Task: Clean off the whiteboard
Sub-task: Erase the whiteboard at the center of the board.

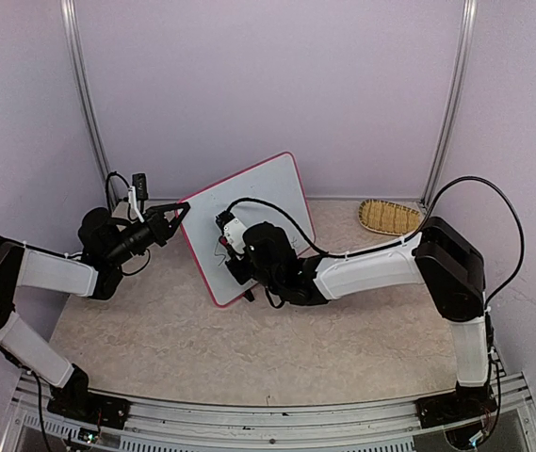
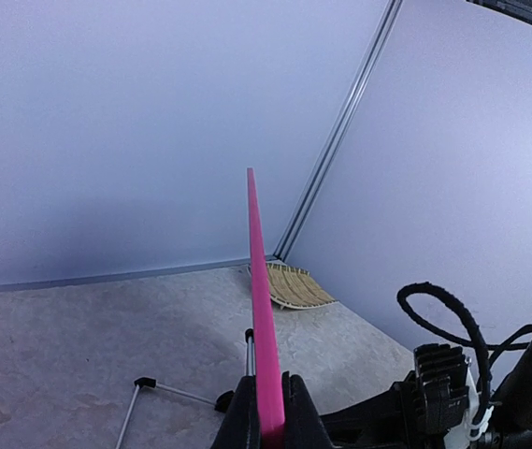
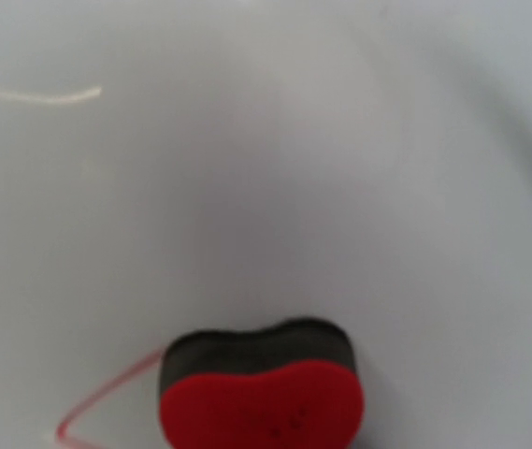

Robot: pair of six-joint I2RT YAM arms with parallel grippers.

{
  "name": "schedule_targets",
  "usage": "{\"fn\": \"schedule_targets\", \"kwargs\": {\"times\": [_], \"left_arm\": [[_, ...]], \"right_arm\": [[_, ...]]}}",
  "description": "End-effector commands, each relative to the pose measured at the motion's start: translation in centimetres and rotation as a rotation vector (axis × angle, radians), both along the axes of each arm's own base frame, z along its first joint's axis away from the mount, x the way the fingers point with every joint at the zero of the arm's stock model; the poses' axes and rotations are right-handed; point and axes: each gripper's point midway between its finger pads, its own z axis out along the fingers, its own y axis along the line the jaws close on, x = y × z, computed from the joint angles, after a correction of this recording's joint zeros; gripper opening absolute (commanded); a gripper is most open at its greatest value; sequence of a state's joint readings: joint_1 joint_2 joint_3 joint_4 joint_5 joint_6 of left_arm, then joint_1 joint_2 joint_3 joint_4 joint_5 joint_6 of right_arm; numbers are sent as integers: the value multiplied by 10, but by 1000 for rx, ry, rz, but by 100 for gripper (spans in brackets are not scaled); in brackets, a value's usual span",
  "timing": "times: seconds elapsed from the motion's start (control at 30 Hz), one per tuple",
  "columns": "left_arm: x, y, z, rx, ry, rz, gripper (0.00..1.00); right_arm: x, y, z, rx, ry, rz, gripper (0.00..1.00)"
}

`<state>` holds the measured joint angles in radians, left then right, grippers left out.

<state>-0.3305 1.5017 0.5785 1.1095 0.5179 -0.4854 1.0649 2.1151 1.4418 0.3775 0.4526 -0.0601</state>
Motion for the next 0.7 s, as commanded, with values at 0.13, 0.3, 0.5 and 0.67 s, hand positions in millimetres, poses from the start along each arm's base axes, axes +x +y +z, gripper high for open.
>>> {"fn": "schedule_targets", "kwargs": {"times": [0.13, 0.3, 0.5, 0.67], "left_arm": [[-25, -27, -22, 81, 12, -167, 0], [-25, -27, -23, 81, 15, -170, 0], [-25, -27, -22, 80, 14, -169, 0], [-25, -27, -22, 81, 14, -169, 0]], "right_arm": [[-17, -18, -74, -153, 128, -14, 17], [-19, -27, -88, -177, 153, -31, 17], [-22, -30, -94, -177, 169, -35, 16], [-22, -29, -93, -171, 172, -29, 16]]}}
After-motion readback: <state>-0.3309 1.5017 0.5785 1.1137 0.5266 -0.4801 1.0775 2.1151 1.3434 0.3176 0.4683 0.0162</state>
